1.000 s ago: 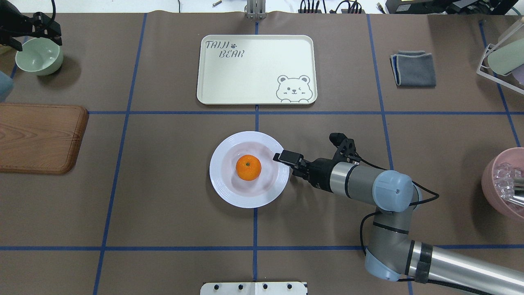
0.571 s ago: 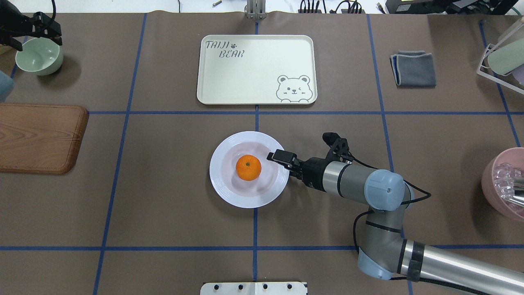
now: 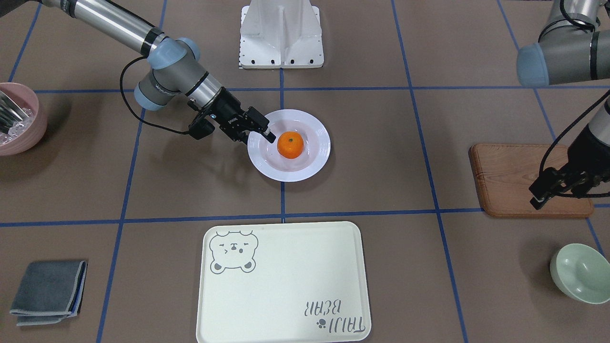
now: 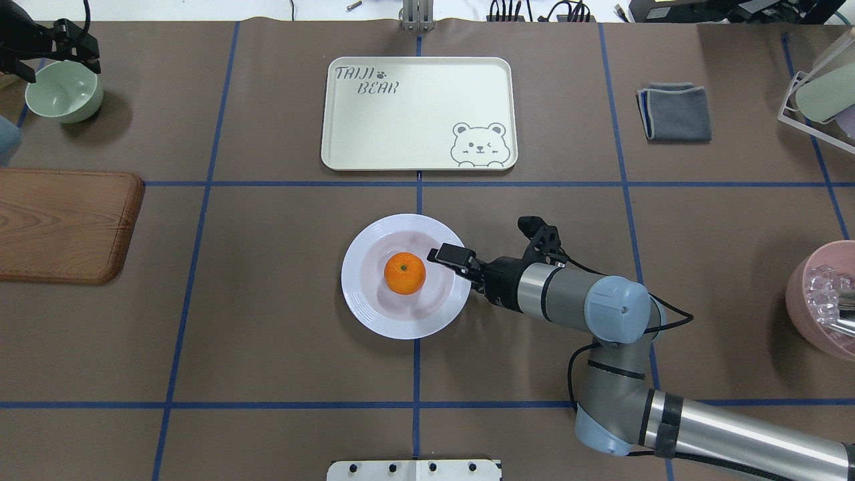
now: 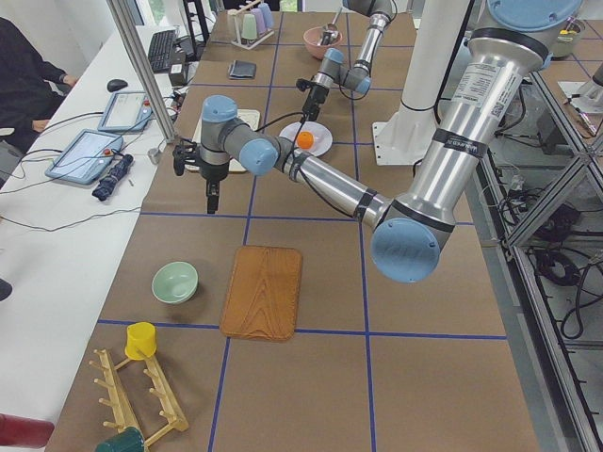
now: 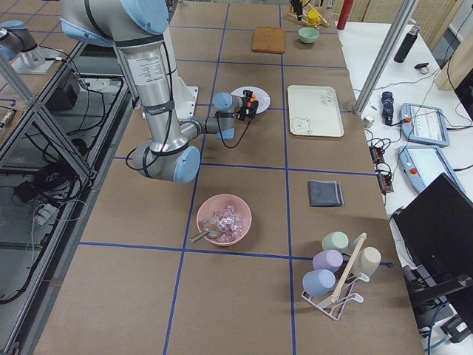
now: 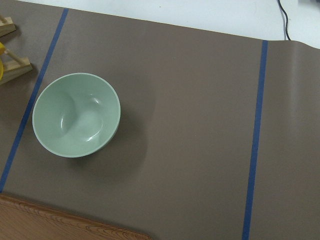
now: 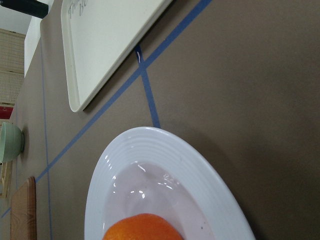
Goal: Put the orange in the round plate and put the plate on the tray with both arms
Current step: 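Grip the white plate rim nearest the right gripper, then slide the plate with the right gripper onto the cream bear tray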
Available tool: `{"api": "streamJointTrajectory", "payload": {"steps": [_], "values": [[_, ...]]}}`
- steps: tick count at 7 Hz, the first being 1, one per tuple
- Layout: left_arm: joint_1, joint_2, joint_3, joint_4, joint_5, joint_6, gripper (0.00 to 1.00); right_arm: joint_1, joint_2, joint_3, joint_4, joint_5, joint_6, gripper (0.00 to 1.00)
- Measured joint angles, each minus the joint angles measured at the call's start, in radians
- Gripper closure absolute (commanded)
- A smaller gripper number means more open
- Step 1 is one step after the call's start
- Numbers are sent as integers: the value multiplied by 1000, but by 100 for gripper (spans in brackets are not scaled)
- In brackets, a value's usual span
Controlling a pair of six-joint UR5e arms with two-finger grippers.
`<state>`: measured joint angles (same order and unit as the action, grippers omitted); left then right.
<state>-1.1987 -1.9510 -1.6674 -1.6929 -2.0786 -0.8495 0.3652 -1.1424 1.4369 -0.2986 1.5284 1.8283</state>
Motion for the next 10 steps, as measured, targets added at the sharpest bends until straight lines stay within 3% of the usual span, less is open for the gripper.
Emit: {"api": "streamJointTrajectory", "payload": {"steps": [3,5,7,10], "values": [[1,0,-1,0,0,0,2,-6,8,-4,0,-1,29,3],[1,0,-1,-1,0,0,2,-6,10,-4,1,-12,33,21],[0,0,0,-1,0,0,2,-6,21,-3,2,-21,34,49],[0,1,0,0,2,0,2,-6,36,0,3,-31,44,77]]}}
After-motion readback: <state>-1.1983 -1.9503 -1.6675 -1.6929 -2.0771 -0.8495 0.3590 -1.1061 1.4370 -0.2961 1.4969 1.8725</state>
